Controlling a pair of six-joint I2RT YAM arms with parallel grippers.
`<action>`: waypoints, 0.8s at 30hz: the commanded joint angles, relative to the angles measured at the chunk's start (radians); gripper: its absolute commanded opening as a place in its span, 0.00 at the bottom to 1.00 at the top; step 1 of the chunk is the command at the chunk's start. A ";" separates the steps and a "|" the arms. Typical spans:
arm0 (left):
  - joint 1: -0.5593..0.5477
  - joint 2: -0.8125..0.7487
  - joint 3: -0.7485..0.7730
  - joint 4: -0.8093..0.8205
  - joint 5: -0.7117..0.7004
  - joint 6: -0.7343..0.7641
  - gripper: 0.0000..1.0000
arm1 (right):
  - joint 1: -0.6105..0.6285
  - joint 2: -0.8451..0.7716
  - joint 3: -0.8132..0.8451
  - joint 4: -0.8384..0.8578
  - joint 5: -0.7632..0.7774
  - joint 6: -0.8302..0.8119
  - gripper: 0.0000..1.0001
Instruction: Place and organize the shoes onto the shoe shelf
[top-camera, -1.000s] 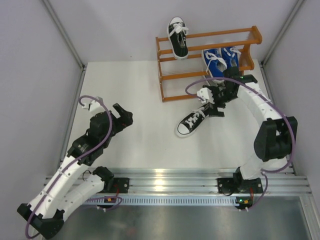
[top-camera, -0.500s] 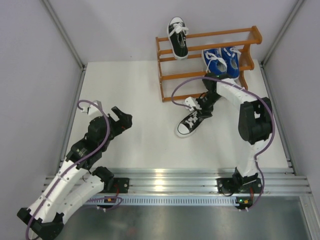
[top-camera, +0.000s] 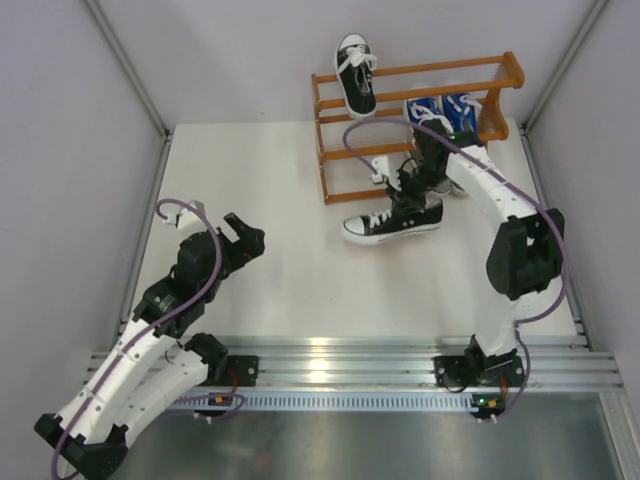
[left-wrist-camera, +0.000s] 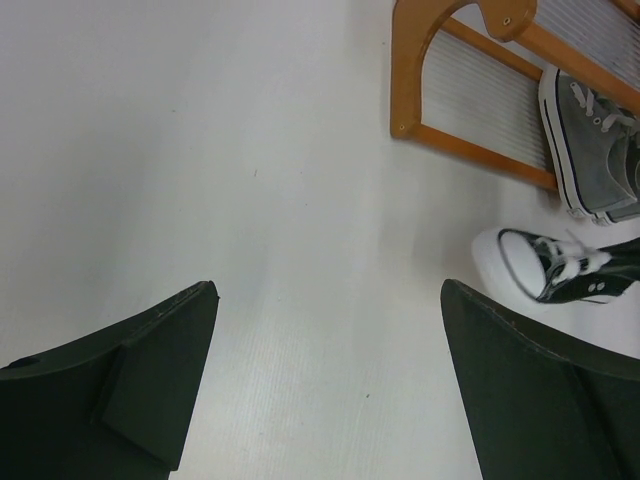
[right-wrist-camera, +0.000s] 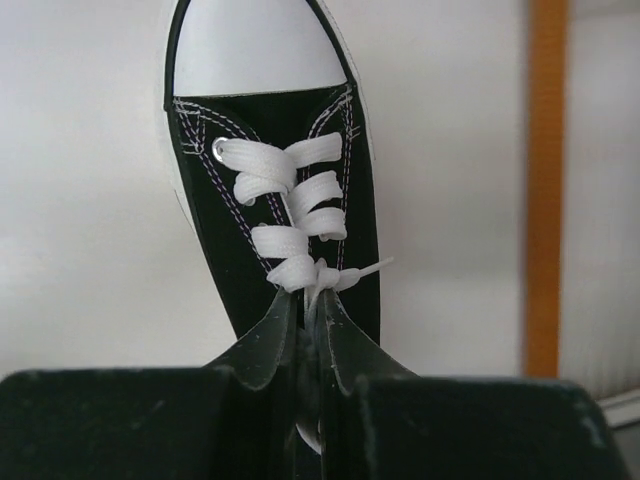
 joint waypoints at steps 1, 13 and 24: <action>0.004 -0.009 0.005 0.043 -0.024 0.014 0.98 | -0.016 -0.172 0.193 0.010 -0.221 0.381 0.00; 0.005 -0.006 0.024 0.044 -0.038 0.038 0.98 | -0.194 -0.347 0.408 0.549 -0.390 1.254 0.00; 0.005 0.025 0.030 0.070 -0.014 0.035 0.98 | -0.240 -0.118 0.724 0.787 -0.025 1.641 0.00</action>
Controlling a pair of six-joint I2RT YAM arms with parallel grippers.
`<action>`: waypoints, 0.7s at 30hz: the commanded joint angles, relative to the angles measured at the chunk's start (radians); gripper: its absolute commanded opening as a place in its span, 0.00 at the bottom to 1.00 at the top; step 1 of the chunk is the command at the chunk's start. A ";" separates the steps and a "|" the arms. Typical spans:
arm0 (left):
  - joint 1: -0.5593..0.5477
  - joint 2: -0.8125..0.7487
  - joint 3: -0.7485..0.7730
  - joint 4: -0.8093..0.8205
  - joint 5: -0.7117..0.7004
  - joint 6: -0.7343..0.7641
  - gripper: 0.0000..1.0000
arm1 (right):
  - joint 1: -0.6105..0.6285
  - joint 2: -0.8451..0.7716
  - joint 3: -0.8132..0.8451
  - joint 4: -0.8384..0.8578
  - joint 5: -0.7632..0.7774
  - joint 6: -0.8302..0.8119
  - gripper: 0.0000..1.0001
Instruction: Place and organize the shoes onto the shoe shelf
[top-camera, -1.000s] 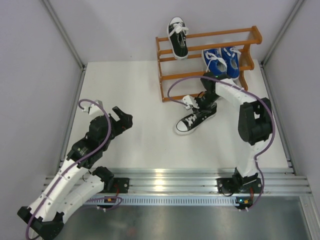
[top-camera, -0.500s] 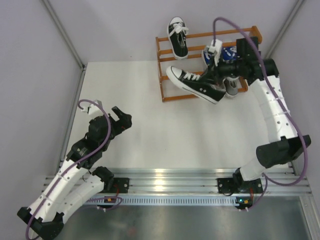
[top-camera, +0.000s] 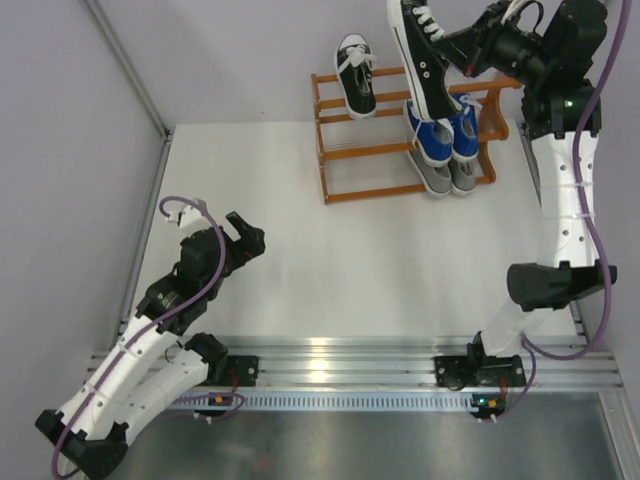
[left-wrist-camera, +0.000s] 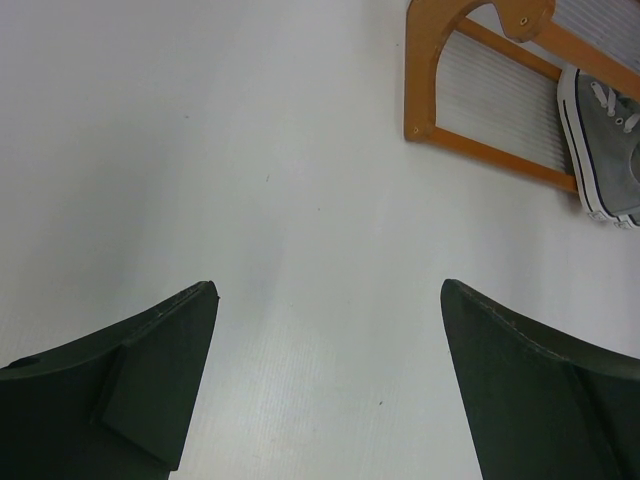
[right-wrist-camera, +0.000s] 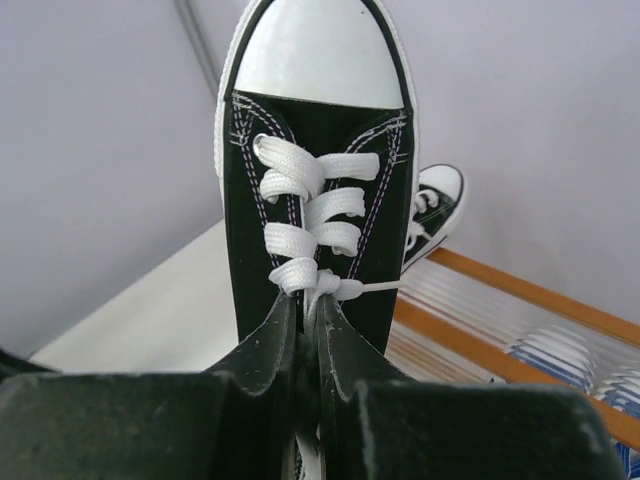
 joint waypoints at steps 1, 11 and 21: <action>0.004 0.005 0.030 0.062 0.007 0.012 0.98 | 0.012 0.080 0.091 0.134 0.170 0.130 0.00; 0.004 -0.008 0.018 0.062 0.004 -0.011 0.98 | 0.109 0.220 0.153 0.076 0.558 0.063 0.00; 0.006 0.006 0.022 0.060 0.004 -0.007 0.98 | 0.162 0.289 0.153 0.126 0.644 -0.002 0.00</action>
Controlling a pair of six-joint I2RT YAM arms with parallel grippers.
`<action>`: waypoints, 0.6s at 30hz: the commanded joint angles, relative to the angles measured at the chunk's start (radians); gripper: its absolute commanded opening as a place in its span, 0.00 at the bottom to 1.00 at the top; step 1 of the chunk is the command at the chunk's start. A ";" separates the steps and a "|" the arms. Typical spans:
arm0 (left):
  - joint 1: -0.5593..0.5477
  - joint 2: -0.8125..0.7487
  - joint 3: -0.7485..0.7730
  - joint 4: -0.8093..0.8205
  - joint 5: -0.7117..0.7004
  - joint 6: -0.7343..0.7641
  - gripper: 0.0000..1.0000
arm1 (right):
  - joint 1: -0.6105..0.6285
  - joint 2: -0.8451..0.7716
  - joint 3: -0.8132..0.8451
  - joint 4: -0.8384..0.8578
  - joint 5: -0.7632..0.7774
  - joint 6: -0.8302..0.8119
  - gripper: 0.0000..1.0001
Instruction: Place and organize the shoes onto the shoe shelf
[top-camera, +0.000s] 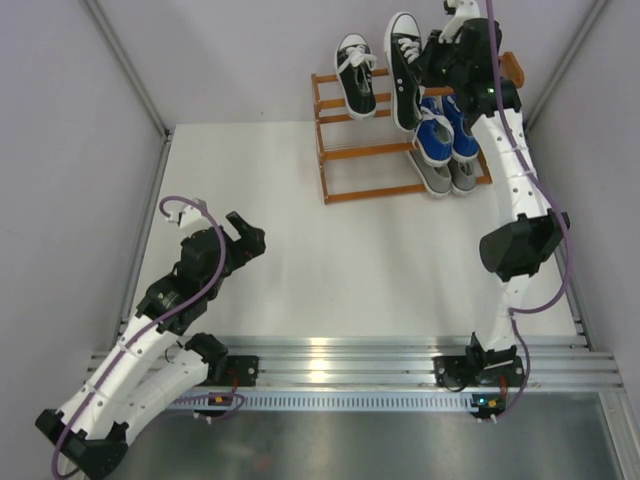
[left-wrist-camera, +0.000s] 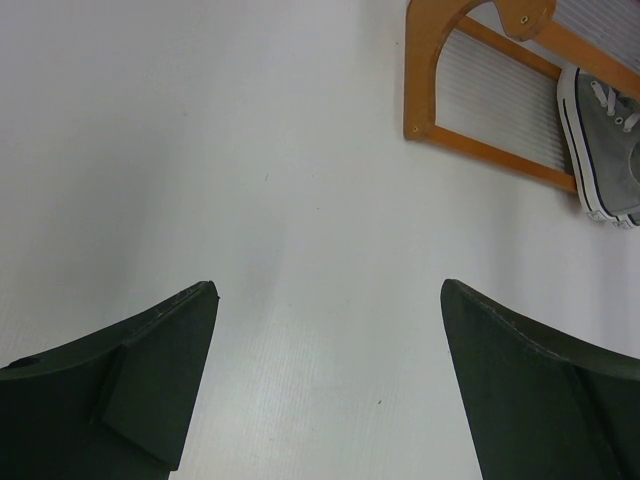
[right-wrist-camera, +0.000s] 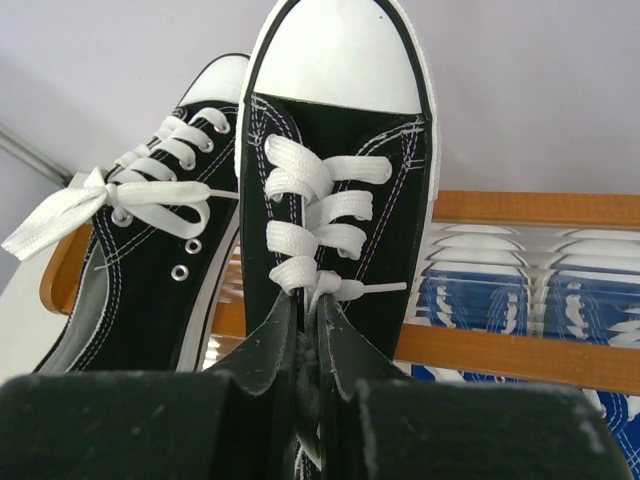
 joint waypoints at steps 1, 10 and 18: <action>0.004 0.003 0.021 0.060 0.001 -0.003 0.98 | 0.019 -0.016 0.085 0.172 0.053 -0.018 0.00; 0.004 0.009 0.021 0.060 0.004 -0.003 0.98 | 0.052 0.030 0.087 0.246 0.105 -0.024 0.00; 0.004 0.012 0.014 0.060 0.006 -0.006 0.98 | 0.072 0.073 0.084 0.283 0.101 -0.076 0.00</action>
